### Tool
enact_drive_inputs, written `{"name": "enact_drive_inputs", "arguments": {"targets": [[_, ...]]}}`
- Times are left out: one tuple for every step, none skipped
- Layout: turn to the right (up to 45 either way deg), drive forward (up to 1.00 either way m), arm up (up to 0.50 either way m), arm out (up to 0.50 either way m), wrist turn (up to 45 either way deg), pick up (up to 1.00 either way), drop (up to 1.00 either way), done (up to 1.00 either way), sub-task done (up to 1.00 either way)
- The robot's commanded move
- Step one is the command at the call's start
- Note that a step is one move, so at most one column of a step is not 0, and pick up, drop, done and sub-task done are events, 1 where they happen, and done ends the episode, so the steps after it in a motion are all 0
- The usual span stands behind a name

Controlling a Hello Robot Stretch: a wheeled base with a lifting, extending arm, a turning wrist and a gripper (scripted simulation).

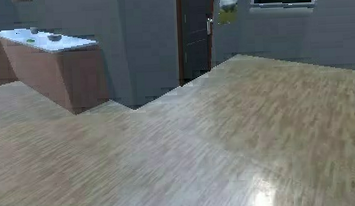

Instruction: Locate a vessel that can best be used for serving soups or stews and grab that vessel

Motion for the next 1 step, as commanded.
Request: {"name": "enact_drive_inputs", "arguments": {"targets": [[-21.0,0.0,0.0,0.0,0.0,0.0,0.0,0.0,0.0]]}}
